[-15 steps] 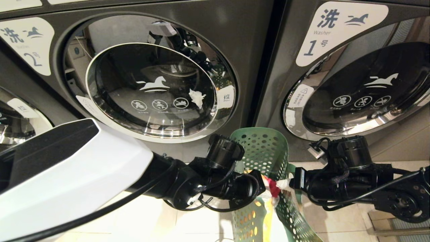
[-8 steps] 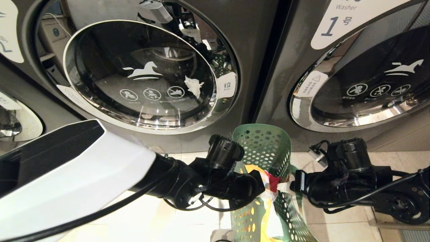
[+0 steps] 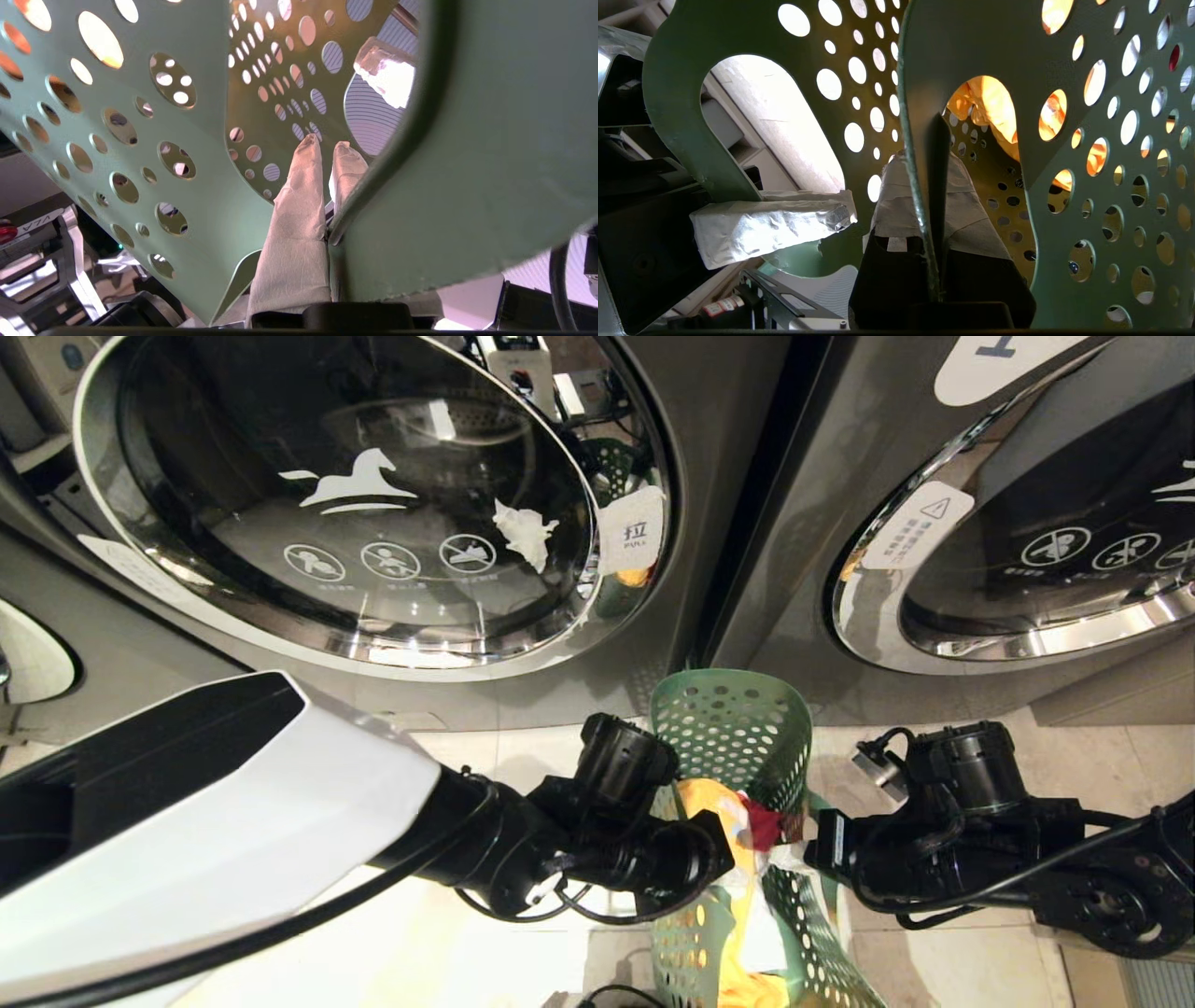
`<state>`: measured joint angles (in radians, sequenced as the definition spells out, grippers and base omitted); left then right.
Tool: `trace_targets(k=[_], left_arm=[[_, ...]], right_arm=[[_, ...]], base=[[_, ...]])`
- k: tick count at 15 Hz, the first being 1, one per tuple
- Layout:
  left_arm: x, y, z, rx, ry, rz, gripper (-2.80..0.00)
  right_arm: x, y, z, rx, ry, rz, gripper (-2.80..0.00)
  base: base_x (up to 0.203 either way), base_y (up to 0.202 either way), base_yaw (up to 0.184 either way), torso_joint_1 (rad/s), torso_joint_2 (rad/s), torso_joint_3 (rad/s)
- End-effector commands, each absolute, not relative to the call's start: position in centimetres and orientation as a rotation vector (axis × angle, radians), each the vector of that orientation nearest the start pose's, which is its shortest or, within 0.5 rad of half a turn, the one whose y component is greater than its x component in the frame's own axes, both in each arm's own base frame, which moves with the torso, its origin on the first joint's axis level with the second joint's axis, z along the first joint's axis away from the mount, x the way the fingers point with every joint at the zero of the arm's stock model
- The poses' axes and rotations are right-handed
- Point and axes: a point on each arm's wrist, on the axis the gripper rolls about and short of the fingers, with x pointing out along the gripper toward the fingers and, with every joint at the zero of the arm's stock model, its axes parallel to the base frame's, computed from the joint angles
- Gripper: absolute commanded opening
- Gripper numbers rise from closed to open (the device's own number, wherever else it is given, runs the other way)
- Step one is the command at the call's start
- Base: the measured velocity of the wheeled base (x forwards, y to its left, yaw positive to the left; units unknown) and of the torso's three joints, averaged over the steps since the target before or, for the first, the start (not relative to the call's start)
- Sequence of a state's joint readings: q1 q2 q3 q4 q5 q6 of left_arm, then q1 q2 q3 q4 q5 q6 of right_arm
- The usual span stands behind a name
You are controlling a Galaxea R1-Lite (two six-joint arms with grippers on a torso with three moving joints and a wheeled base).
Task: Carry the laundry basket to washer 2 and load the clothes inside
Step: Pick up the clothes basket and put it beside the washing machine
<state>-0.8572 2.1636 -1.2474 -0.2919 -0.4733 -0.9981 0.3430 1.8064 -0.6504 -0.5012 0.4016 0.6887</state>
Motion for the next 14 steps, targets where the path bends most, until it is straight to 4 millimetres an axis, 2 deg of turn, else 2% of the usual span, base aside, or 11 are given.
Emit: trace_targets(k=[1,14], left_arm=[[26.40,-32.09,9.54,-0.691,1.234,-0.828,-2.80],[26.44,-32.13,9.26,-0.689,1.236,-0.821,-2.80]], right_arm=[[27.00,10.60,9.95,0.656,0.897,0.459,-2.80],[27.40,10.75,9.19,0.654,0.920,0.451,-2.80]], base=[[0.000,0.000,0.000,0.002,0.00,-0.200],[0.000,0.000,0.000,0.003,0.00,-0.196]])
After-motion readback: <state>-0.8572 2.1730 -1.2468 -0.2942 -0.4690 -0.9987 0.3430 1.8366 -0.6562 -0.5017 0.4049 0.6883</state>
